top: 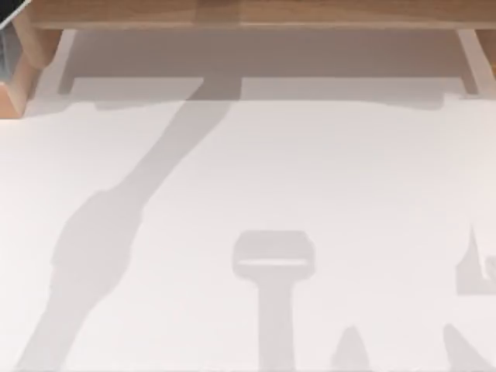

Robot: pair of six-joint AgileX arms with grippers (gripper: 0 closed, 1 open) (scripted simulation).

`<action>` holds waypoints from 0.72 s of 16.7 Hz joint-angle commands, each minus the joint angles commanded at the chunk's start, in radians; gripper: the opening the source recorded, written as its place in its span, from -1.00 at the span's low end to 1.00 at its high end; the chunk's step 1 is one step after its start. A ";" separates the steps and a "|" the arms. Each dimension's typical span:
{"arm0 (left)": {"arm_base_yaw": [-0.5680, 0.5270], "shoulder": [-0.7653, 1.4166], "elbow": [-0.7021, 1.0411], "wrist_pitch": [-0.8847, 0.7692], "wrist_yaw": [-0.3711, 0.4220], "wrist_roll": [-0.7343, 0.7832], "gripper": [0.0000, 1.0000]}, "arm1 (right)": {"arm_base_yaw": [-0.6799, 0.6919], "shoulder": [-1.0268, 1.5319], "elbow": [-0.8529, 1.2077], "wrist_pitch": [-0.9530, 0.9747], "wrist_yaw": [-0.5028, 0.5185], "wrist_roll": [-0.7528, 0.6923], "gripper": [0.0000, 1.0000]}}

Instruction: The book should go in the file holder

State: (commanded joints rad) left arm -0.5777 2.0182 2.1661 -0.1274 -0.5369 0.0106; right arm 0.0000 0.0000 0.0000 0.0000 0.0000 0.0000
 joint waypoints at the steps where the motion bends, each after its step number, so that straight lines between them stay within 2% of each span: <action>1: -0.006 0.021 0.023 -0.002 -0.006 0.000 1.00 | 0.000 0.000 0.000 0.000 0.000 0.000 1.00; 8: -0.005 0.034 0.037 -0.004 -0.007 0.000 1.00 | 0.000 0.000 0.000 0.000 0.000 0.000 1.00; 12: 0.002 0.089 0.125 -0.035 0.003 -0.001 1.00 | 0.000 0.000 0.000 0.000 0.000 0.000 1.00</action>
State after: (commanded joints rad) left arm -0.5753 2.1075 2.2909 -0.1620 -0.5337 0.0099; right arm 0.0000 0.0000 0.0000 0.0000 0.0000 0.0000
